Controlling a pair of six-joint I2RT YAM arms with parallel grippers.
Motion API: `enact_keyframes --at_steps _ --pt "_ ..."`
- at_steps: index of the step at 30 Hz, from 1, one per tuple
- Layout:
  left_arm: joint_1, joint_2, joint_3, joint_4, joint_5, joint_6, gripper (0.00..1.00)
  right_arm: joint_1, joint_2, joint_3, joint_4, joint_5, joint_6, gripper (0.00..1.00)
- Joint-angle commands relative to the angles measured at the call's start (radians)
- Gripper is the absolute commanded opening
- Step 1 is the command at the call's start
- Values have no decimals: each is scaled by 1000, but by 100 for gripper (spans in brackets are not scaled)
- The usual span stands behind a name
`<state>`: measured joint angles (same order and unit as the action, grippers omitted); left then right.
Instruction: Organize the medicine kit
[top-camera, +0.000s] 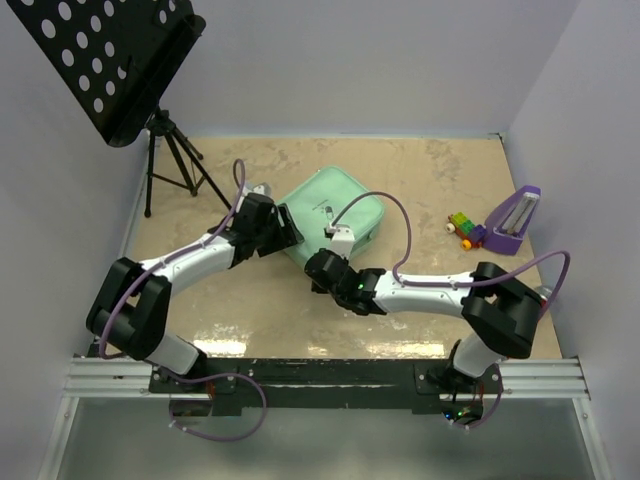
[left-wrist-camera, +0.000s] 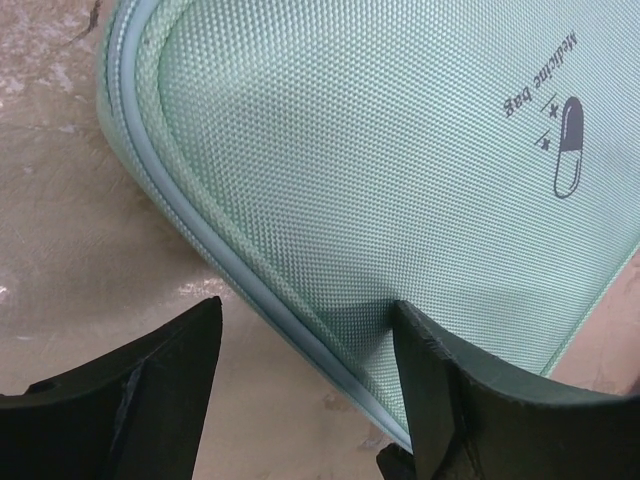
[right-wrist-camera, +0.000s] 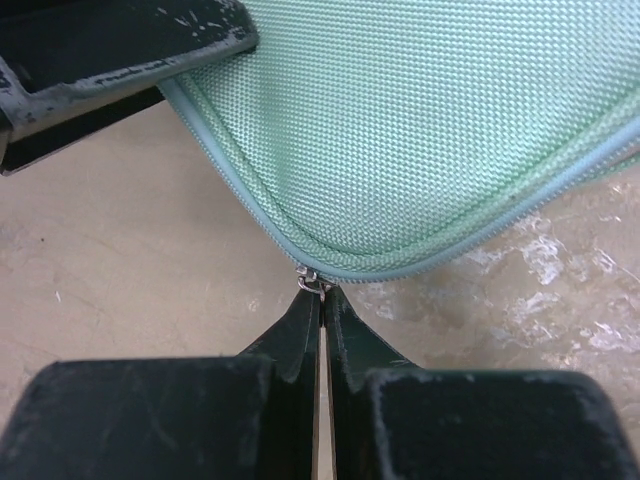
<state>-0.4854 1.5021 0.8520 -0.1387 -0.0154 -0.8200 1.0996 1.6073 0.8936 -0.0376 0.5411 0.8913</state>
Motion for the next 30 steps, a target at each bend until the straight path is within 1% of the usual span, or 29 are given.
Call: enact_keyframes --at_steps 1,9,14,17,19,23,25,30 --pt "31 72 -8 -49 -149 35 71 6 -56 -67 -148 37 118 0" --pt "71 105 -16 -1 -113 61 63 -30 -150 -174 -133 26 195 0" --pt "85 127 1 -1 -106 71 60 -101 -205 -232 -104 0 205 0" --pt "90 132 2 5 -97 76 60 -153 -256 -281 -33 -18 181 0" --pt "90 136 5 5 -89 79 60 -164 -267 -272 -27 -7 158 0" --pt "90 141 25 1 -80 97 60 -161 -238 -229 -38 22 59 0" --pt "90 145 53 -5 -72 117 62 -149 -225 -217 -33 20 32 0" --pt "90 205 201 -51 -37 197 67 -74 -164 -156 -33 39 -12 0"
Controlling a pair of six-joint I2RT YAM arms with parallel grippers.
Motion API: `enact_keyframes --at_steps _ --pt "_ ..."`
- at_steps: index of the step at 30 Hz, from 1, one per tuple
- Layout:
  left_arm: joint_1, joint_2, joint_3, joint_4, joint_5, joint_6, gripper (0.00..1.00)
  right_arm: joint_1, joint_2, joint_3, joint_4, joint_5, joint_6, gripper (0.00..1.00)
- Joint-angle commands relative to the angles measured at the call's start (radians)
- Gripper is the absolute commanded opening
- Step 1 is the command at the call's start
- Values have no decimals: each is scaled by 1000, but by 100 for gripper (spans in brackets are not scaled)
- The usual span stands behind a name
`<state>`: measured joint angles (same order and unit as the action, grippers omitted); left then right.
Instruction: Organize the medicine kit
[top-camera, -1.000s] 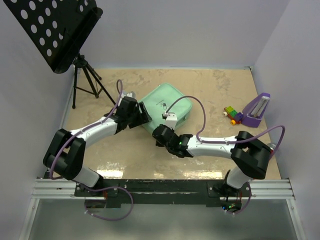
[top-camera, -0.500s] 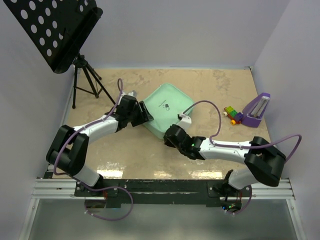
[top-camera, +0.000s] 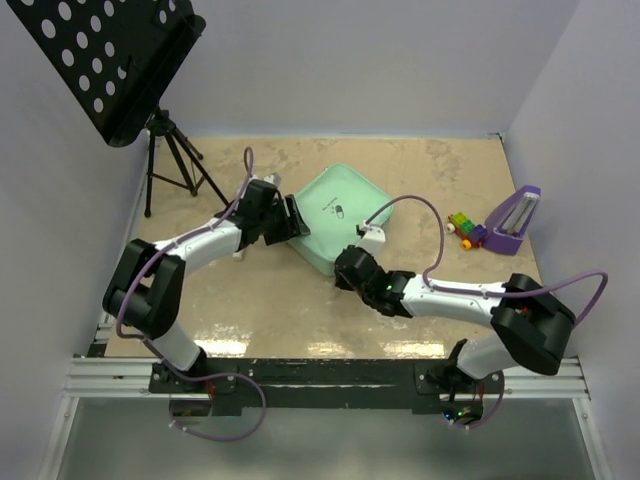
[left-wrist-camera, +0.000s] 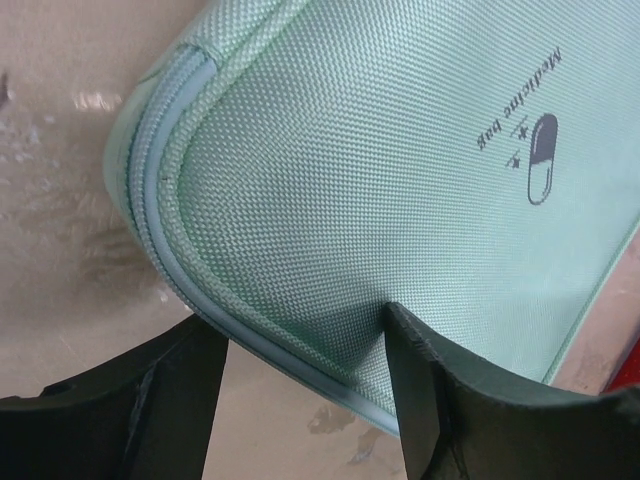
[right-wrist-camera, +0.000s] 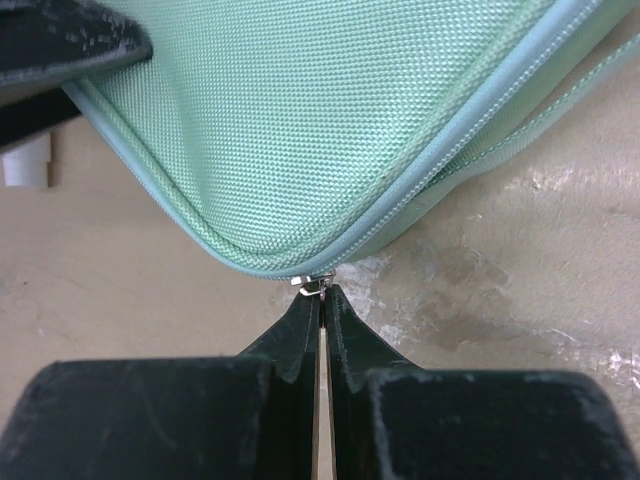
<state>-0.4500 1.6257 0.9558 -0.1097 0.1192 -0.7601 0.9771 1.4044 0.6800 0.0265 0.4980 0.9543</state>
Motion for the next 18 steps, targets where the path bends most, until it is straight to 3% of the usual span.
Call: enact_keyframes --at_steps 1,6,10,18 --pt "54 94 122 -85 -159 154 68 66 57 81 -102 92 -84 0" --pt "54 160 236 -105 -90 196 71 126 180 213 -105 99 -146 0" --pt "54 123 256 -145 -102 191 78 133 261 308 -82 80 -209 0" --pt "22 -87 -21 -42 -35 84 82 133 343 386 -33 50 -255 0"
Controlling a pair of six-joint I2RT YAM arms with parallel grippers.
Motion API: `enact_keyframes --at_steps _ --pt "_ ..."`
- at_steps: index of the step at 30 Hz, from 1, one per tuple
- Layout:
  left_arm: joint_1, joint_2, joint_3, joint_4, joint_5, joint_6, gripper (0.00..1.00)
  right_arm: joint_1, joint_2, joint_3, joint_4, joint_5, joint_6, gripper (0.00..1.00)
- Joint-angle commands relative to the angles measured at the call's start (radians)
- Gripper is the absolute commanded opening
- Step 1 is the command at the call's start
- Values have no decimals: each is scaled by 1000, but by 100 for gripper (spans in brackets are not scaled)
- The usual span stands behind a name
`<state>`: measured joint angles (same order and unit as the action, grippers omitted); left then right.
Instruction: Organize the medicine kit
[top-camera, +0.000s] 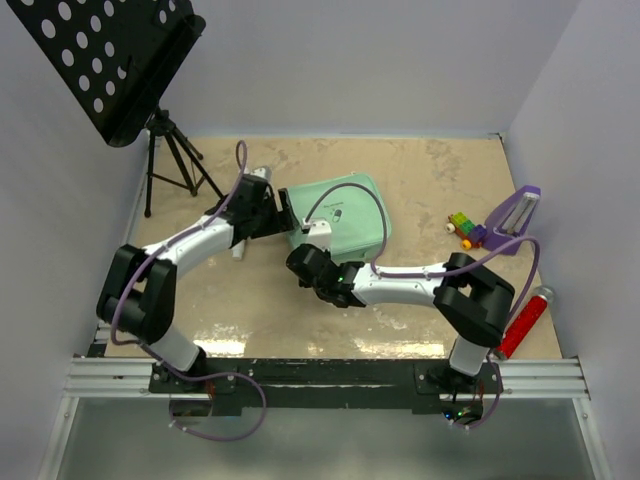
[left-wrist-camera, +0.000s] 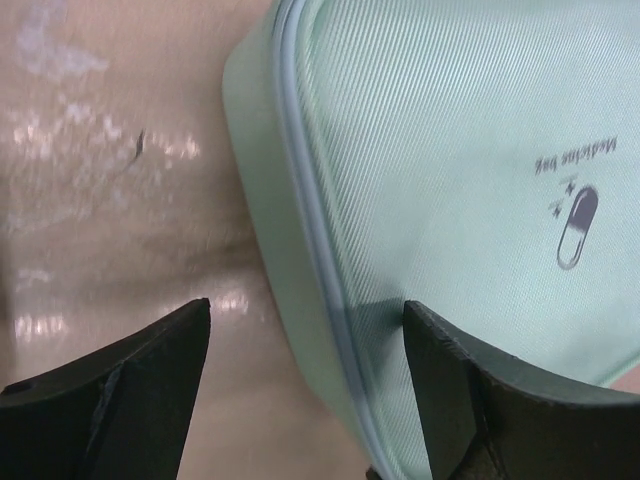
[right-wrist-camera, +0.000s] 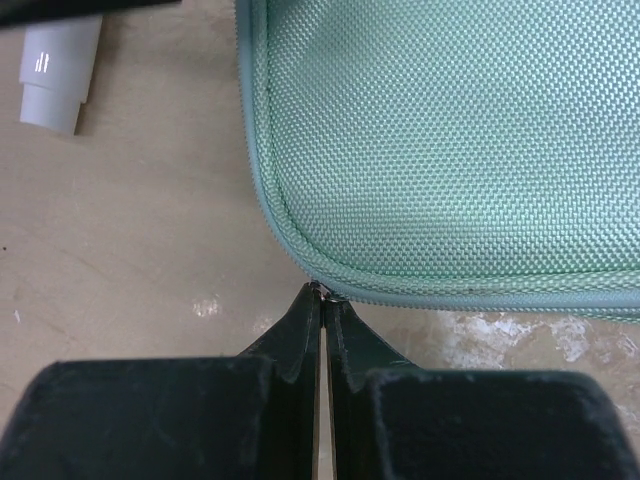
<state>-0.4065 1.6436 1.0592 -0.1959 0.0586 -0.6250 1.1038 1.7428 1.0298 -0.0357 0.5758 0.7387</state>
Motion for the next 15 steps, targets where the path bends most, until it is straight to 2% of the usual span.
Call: enact_keyframes --at_steps 1,8,15 --pt "-31 -114 -140 44 30 -67 81 7 6 35 30 -28 -39 0" --pt "-91 -192 -280 111 11 -142 78 8 1 9 57 -34 -32 0" --pt "-84 -120 -245 26 -135 -111 70 -7 -23 -8 -22 -7 19 0"
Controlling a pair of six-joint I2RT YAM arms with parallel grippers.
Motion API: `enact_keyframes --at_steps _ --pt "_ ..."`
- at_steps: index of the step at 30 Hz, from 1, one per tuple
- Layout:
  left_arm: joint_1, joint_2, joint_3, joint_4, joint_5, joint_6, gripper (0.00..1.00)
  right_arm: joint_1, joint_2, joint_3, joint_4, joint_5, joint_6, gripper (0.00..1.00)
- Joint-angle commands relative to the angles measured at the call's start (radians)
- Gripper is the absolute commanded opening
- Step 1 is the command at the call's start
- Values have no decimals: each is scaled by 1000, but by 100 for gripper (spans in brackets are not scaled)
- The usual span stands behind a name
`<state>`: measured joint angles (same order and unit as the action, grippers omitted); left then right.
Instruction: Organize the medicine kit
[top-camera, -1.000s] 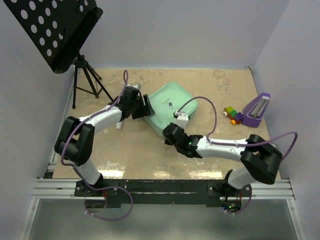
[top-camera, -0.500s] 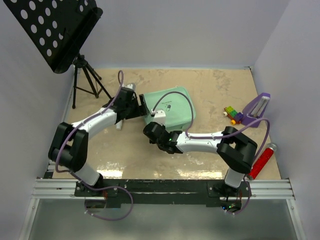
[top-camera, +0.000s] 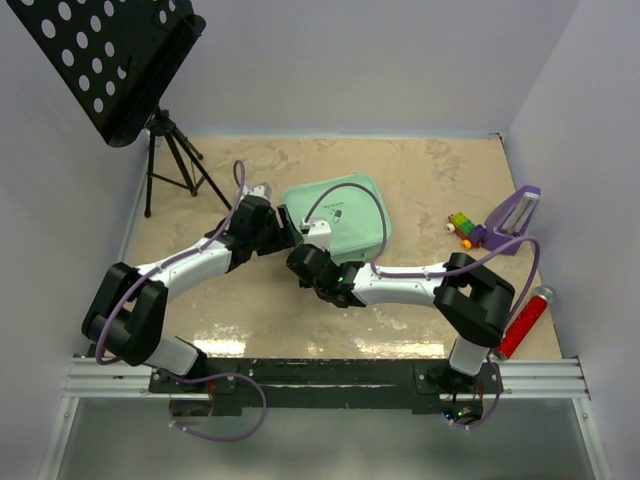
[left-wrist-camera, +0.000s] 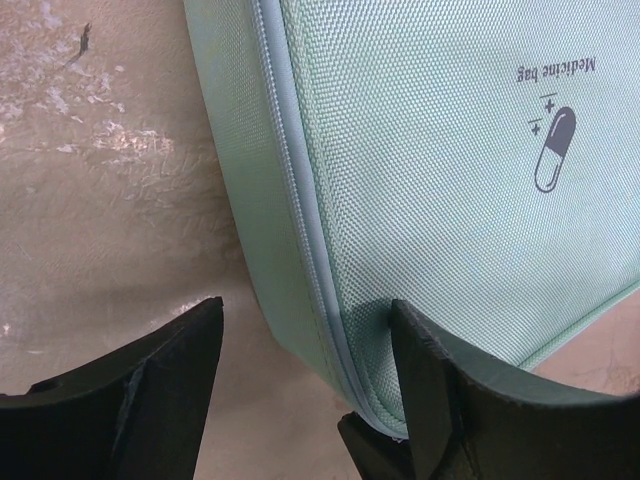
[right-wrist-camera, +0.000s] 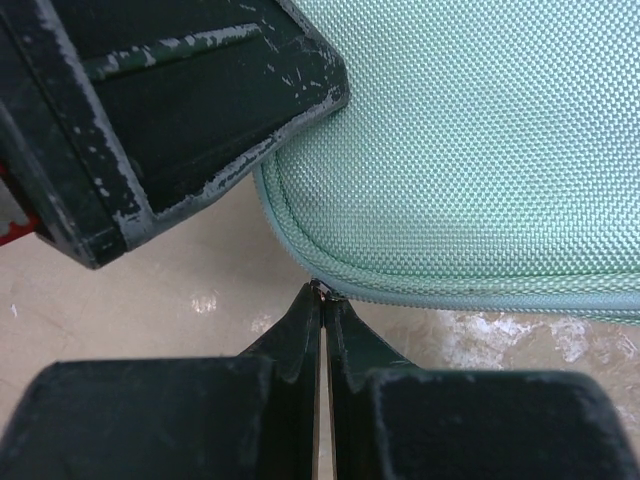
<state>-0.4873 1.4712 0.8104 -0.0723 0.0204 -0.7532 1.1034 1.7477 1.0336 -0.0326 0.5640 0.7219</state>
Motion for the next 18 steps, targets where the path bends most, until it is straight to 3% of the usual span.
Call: enact_keyframes --at_steps 1,9,18 --pt "6 66 6 -101 -99 23 68 -16 -43 -26 -38 5 50 0" --pt "52 161 -2 -69 -65 84 50 -65 -161 -153 -64 22 76 0" --pt "92 176 9 -80 -59 97 48 -212 -270 -268 -105 22 152 0"
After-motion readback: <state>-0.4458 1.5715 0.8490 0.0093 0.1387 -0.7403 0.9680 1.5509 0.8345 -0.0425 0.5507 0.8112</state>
